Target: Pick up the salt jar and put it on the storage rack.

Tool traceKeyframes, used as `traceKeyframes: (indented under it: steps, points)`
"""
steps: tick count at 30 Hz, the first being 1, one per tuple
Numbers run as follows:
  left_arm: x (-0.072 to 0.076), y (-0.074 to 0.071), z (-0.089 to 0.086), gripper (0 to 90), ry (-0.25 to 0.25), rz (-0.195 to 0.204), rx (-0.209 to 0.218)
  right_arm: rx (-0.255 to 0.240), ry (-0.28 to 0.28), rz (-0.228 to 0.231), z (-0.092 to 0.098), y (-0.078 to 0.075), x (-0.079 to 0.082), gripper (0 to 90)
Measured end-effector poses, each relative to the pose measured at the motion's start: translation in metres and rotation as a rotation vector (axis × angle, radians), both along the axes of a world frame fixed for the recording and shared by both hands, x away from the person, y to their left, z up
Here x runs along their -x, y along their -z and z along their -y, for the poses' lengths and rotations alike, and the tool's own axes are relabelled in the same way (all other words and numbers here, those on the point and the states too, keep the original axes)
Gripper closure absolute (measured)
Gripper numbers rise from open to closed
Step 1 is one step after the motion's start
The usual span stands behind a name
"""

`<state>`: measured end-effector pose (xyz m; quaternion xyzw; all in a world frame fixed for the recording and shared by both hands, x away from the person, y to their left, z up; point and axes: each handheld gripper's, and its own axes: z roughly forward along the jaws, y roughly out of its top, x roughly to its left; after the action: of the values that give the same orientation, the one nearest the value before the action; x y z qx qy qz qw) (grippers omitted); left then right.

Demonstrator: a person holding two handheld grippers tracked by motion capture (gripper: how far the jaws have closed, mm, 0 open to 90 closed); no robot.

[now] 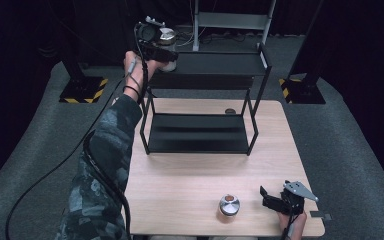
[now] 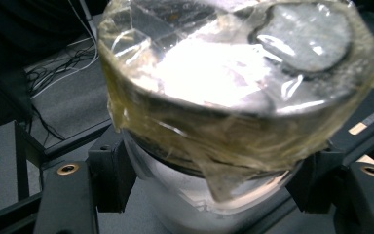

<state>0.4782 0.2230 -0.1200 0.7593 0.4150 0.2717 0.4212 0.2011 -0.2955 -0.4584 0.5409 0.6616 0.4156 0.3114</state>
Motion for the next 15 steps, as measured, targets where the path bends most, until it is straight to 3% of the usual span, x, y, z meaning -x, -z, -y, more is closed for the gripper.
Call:
traceKeyframes:
  steps: [15]
  points:
    - [-0.0047,0.0085,-0.0001,30.5,-0.021,-0.002,0.031,-0.001,0.001,0.001,0.0001,0.0002,0.0002,0.6]
